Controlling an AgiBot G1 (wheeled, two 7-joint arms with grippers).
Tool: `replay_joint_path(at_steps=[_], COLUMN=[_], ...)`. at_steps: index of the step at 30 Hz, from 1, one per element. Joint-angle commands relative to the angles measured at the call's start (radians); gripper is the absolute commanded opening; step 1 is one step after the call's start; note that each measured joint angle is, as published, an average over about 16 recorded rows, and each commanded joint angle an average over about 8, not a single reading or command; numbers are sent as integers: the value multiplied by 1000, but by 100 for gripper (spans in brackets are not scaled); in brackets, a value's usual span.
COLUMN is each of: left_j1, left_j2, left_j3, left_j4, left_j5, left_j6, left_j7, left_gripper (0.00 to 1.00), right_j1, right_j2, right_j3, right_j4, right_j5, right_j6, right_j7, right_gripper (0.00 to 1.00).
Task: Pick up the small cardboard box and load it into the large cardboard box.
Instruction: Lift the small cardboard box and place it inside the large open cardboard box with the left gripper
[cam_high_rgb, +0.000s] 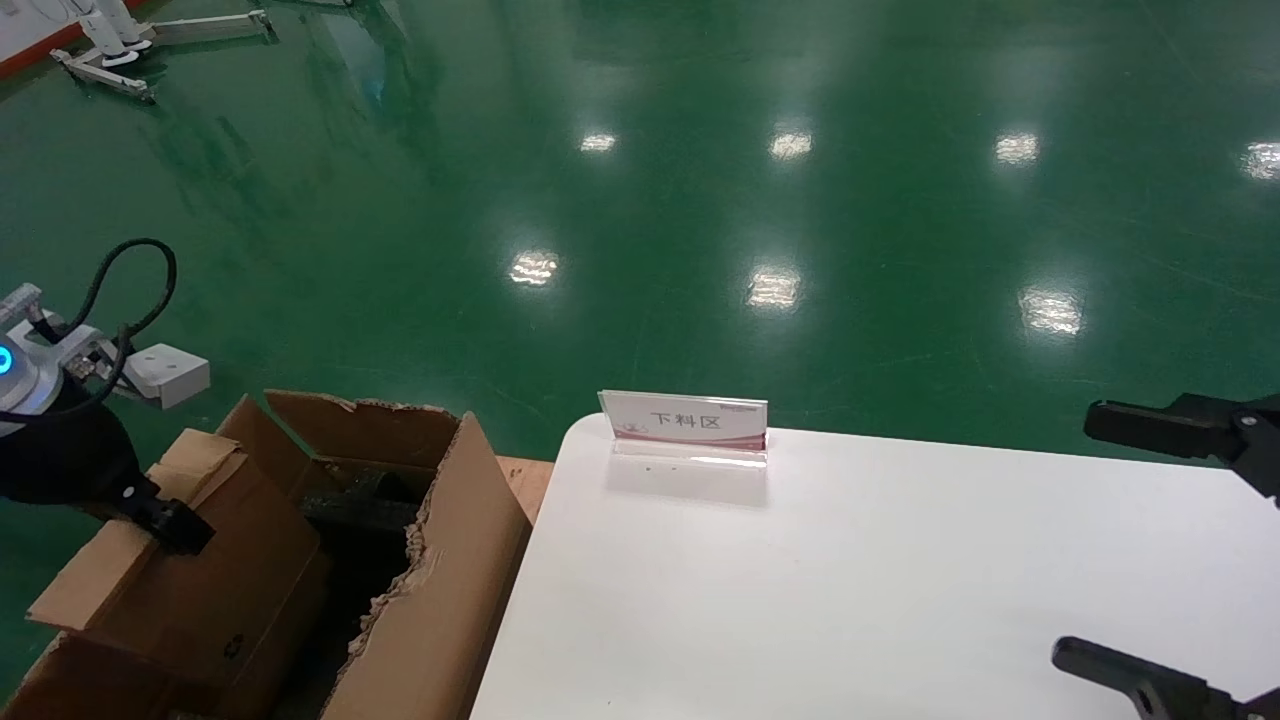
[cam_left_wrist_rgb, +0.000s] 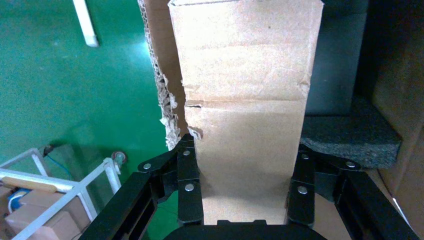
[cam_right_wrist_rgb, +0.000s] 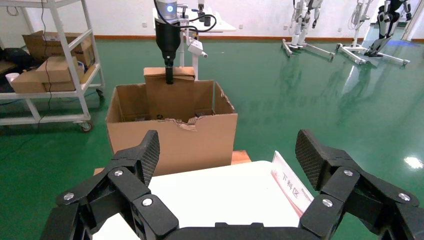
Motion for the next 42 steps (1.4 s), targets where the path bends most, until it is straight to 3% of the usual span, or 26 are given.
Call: replay_joint_path(at_steps=[1, 42], left_j1=[8, 202], left_j2=[2, 78], left_j3=[1, 4], left_j4=[-2, 25], left_j5=[6, 62], left_j6=[-8, -98], left_j7=[-9, -127], left_gripper=[0, 0], right_j1=[0, 0], right_j2=[0, 0], right_j3=[0, 0], right_j4=[0, 0], right_j5=[0, 0], right_j6=[0, 0], right_j7=[0, 0], right_gripper=[100, 100])
